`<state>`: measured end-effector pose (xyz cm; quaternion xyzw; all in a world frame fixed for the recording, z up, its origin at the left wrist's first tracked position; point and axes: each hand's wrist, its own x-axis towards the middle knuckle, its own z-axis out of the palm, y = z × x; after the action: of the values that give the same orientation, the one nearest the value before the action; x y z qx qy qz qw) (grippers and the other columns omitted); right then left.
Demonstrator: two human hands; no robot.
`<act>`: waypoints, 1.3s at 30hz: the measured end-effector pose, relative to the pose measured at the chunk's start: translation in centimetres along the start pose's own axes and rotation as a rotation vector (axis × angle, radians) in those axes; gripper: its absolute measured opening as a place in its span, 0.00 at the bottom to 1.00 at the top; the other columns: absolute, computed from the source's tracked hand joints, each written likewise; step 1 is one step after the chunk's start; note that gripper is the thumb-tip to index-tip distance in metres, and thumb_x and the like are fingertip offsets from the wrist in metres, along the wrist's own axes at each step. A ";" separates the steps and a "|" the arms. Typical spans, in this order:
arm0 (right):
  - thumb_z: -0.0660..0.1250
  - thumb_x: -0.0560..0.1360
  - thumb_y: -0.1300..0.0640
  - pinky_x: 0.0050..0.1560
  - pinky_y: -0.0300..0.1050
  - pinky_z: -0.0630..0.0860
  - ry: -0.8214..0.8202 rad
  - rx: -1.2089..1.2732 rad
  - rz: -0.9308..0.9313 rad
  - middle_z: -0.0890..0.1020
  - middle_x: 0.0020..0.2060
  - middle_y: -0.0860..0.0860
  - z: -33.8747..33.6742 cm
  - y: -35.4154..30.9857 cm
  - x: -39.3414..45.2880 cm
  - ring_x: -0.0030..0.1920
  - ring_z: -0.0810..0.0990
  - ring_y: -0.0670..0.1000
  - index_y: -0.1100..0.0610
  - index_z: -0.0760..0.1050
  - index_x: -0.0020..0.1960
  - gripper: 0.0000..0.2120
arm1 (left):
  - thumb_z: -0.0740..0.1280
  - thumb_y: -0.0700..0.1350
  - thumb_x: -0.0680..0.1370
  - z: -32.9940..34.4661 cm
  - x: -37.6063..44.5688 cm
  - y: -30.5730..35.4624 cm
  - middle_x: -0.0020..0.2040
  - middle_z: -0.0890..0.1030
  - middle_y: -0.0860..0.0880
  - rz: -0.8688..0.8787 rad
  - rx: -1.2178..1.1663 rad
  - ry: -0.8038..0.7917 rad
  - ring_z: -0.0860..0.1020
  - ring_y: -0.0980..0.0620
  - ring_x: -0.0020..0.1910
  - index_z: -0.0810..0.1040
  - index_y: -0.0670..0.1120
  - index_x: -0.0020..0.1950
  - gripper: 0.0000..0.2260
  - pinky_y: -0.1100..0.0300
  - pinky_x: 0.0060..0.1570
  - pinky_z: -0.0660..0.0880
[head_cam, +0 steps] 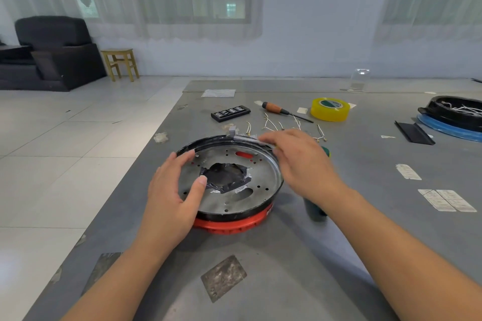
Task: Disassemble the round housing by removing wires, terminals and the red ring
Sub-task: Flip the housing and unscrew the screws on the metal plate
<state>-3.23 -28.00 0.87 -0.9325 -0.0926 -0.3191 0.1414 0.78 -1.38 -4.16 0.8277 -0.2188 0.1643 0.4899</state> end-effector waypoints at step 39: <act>0.70 0.76 0.70 0.35 0.43 0.80 0.020 1.254 0.943 0.82 0.54 0.61 4.8 -3.3 5.7 0.36 0.85 0.56 0.32 0.45 0.79 0.51 | 0.67 0.83 0.56 -4.4 2.4 -3.7 0.69 0.73 0.68 0.154 0.214 -0.437 0.58 0.58 0.79 0.80 0.65 0.59 0.37 0.48 0.76 0.57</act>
<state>3.07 -22.81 1.44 -0.6166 0.1515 -0.1219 0.7629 4.53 3.56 -3.66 0.8715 -0.3634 0.0406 0.3267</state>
